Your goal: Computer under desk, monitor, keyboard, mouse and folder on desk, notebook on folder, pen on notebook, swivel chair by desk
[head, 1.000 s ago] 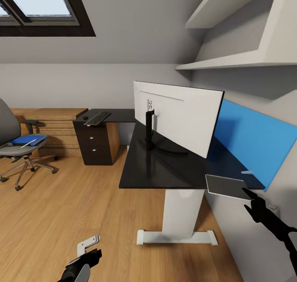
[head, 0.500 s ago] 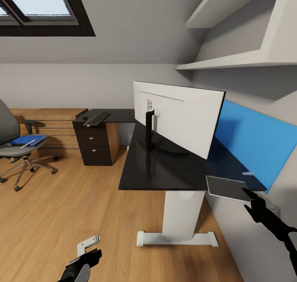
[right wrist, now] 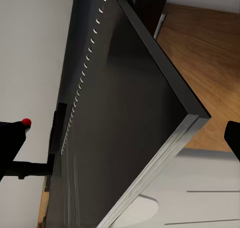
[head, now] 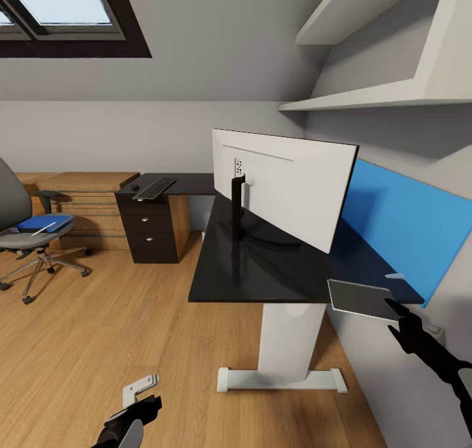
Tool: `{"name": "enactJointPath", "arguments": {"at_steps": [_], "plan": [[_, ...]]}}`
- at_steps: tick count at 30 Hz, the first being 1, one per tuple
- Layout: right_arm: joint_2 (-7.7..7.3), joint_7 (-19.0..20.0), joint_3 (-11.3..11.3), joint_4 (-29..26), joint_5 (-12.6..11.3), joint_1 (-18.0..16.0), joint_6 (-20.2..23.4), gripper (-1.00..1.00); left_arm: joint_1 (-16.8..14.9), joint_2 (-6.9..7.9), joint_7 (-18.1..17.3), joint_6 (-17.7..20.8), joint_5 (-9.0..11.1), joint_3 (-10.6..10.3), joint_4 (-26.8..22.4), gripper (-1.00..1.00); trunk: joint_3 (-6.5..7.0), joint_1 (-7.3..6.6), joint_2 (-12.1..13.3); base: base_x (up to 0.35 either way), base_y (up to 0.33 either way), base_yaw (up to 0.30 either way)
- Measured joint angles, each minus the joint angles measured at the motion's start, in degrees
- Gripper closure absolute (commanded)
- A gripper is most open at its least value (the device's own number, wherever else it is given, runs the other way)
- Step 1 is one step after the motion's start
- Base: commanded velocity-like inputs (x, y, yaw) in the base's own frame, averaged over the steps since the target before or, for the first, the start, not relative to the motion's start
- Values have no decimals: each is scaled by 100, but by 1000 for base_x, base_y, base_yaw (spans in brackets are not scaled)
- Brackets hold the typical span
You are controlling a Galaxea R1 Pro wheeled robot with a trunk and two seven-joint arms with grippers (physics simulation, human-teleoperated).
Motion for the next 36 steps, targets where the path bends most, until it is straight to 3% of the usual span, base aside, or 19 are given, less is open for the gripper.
{"name": "enactJointPath", "arguments": {"at_steps": [6, 7, 26, 36], "plan": [[0, 0, 0, 0, 0, 0, 0, -100, 0, 0, 0, 0, 0, 0, 0, -100, 0, 0, 0, 0, 0, 0], [0, 0, 0, 0, 0, 0, 0, 100, 0, 0, -1, 1, 0, 0, 0, -100, 0, 0, 0, 0, 0, 0], [0, 6, 0, -8, -25, -1, 2, 100, 0, 0, -1, 1, 0, 0, -5, -100, 0, 0, 0, 0, 0, 0], [9, 0, 9, -18, -9, 0, 0, 100, 0, 0, 35, 0, -1, 0, 0, -100, 179, -219, 400, 0, 0, 0]]}}
